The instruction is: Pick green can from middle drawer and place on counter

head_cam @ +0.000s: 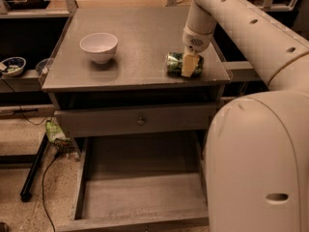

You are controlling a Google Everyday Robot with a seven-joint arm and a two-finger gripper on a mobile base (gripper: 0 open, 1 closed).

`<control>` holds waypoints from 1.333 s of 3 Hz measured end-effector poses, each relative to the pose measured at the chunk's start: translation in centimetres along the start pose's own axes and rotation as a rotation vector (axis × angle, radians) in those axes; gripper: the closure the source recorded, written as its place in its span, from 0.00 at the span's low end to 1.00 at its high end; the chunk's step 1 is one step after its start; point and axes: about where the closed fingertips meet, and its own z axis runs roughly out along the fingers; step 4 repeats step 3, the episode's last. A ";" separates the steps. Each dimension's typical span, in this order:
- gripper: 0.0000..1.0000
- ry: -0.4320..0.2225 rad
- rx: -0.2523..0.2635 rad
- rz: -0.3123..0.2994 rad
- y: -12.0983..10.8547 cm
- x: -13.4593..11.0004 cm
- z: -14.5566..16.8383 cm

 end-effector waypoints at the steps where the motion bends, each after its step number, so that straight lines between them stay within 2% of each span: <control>1: 0.04 0.000 0.000 0.000 0.0 0.0 0.0; 2: 0.00 0.000 0.000 0.000 0.0 0.0 0.0; 4: 0.00 0.000 0.000 0.000 0.0 0.0 0.0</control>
Offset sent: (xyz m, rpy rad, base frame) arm 0.0000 0.0000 0.0000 0.0000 0.0000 0.0000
